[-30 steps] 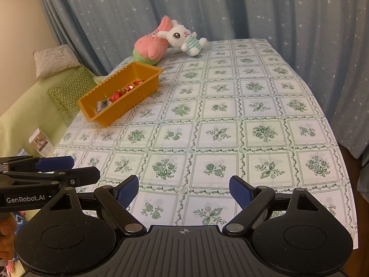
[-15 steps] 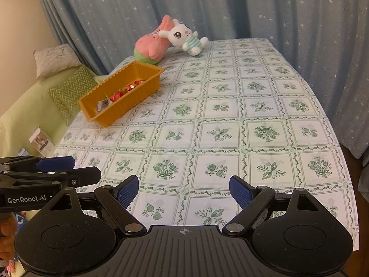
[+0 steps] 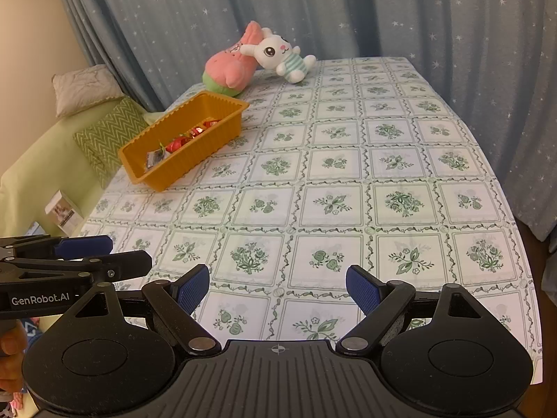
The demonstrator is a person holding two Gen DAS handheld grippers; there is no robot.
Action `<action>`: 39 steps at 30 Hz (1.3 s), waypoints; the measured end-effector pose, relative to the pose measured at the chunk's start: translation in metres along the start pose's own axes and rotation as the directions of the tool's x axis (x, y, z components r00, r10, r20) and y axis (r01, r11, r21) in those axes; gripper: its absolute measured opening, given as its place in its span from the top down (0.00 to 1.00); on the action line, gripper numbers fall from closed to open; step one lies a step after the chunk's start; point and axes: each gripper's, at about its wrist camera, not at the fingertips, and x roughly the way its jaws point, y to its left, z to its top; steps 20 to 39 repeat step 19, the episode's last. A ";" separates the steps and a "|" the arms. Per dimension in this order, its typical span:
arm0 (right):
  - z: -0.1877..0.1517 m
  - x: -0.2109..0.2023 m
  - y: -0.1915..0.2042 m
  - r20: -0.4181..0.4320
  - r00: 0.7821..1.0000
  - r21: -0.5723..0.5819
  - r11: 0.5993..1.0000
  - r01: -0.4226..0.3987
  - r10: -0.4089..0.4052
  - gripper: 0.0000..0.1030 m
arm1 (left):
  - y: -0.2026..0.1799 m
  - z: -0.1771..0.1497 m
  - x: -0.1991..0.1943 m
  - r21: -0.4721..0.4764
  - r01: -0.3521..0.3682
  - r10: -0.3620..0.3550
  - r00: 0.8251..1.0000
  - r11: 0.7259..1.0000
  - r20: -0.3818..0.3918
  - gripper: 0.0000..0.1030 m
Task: Organize snacks
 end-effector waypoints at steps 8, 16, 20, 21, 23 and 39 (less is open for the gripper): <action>0.005 0.008 -0.002 -0.015 1.000 -0.011 1.000 -0.015 0.015 0.17 | 0.004 0.000 0.004 -0.021 -0.017 0.016 1.000 1.000 -0.005 0.38; 0.010 0.023 -0.001 -0.043 0.999 -0.025 0.999 -0.031 0.030 0.17 | 0.012 0.002 0.008 -0.043 -0.046 0.046 0.999 0.998 -0.001 0.38; 0.014 0.028 0.000 -0.051 0.998 -0.028 0.999 -0.037 0.035 0.17 | 0.015 0.005 0.011 -0.044 -0.054 0.054 0.999 0.998 -0.008 0.38; 0.014 0.028 0.000 -0.051 0.998 -0.028 0.999 -0.037 0.035 0.17 | 0.015 0.005 0.011 -0.044 -0.054 0.054 0.999 0.998 -0.008 0.38; 0.014 0.028 0.000 -0.051 0.998 -0.028 0.999 -0.037 0.035 0.17 | 0.015 0.005 0.011 -0.044 -0.054 0.054 0.999 0.998 -0.008 0.38; 0.014 0.028 0.000 -0.051 0.998 -0.028 0.999 -0.037 0.035 0.17 | 0.015 0.005 0.011 -0.044 -0.054 0.054 0.999 0.998 -0.008 0.38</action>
